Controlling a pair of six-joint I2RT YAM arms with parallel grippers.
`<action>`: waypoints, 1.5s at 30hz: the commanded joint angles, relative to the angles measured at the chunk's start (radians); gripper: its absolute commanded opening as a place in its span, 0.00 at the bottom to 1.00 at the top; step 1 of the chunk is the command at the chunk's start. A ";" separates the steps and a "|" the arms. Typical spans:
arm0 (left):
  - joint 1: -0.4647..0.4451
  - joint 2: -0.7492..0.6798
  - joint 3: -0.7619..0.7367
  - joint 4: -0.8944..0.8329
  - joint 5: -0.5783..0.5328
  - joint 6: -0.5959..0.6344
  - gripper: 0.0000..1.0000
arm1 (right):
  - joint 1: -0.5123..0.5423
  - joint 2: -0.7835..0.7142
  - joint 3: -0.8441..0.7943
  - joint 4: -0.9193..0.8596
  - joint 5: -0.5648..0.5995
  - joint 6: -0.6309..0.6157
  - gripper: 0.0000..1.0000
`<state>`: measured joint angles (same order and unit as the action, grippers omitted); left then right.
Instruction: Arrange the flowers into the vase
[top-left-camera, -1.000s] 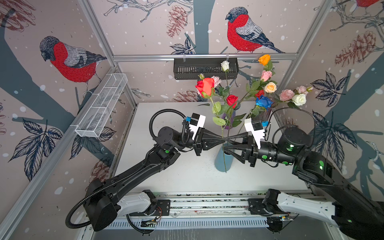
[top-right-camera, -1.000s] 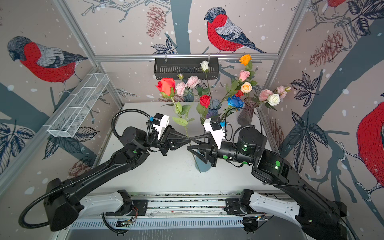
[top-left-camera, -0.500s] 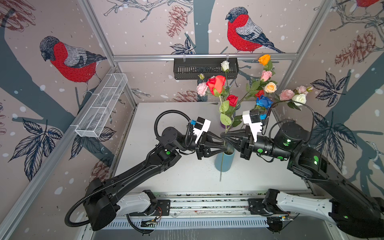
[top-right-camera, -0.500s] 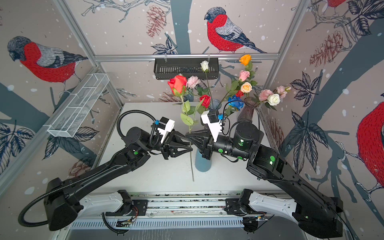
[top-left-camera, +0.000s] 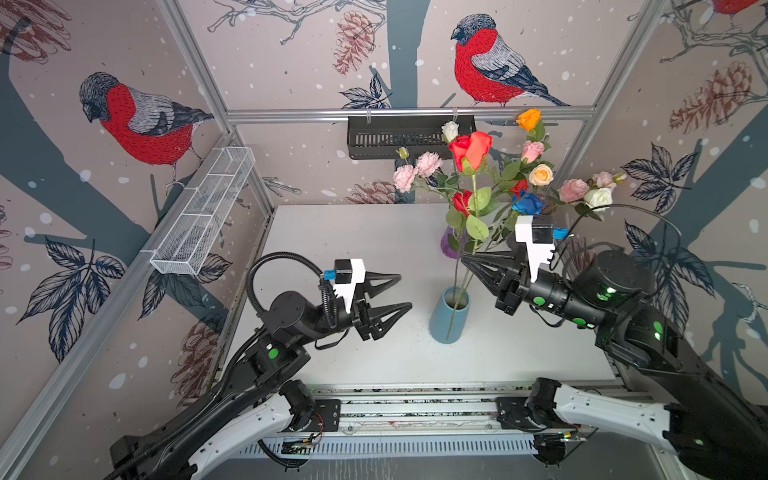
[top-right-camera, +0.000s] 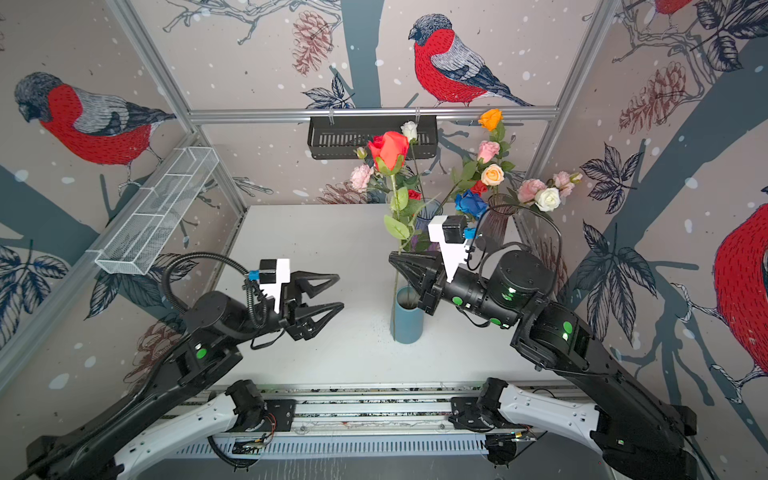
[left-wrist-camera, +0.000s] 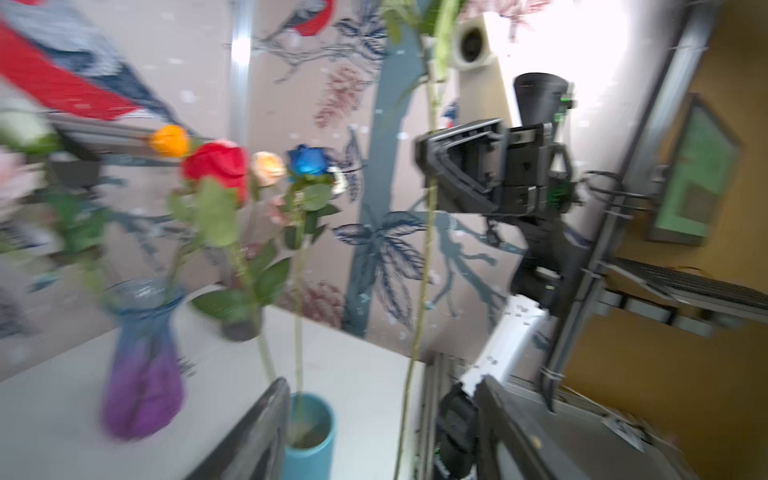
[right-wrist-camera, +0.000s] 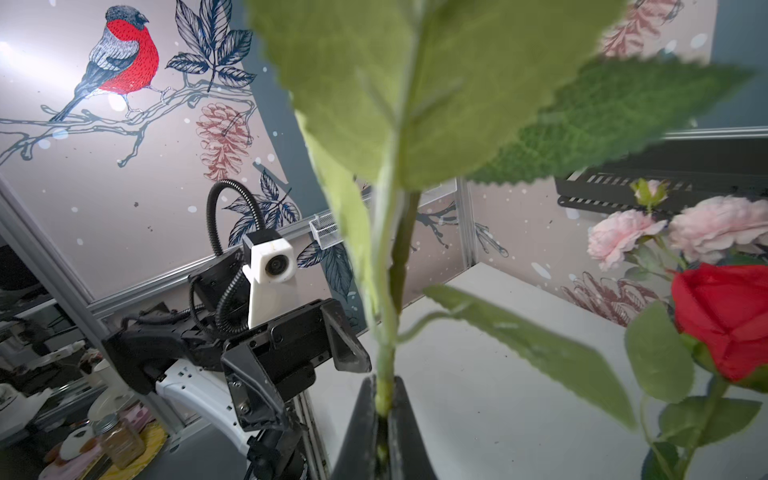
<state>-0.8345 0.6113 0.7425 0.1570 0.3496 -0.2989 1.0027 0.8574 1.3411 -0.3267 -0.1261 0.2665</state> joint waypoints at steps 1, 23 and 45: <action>-0.002 -0.142 -0.026 -0.346 -0.498 -0.053 0.99 | 0.001 -0.007 0.012 0.098 0.084 -0.087 0.02; 0.385 -0.252 -0.069 -0.612 -0.314 -0.133 0.99 | -0.046 0.076 -0.016 0.122 0.222 -0.220 0.02; 0.443 -0.336 -0.094 -0.580 -0.295 -0.124 0.99 | -0.089 0.052 -0.280 0.094 0.112 -0.168 0.56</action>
<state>-0.3935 0.2798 0.6434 -0.4515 0.0525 -0.4294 0.9150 0.9051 1.0466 -0.2390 0.0292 0.1020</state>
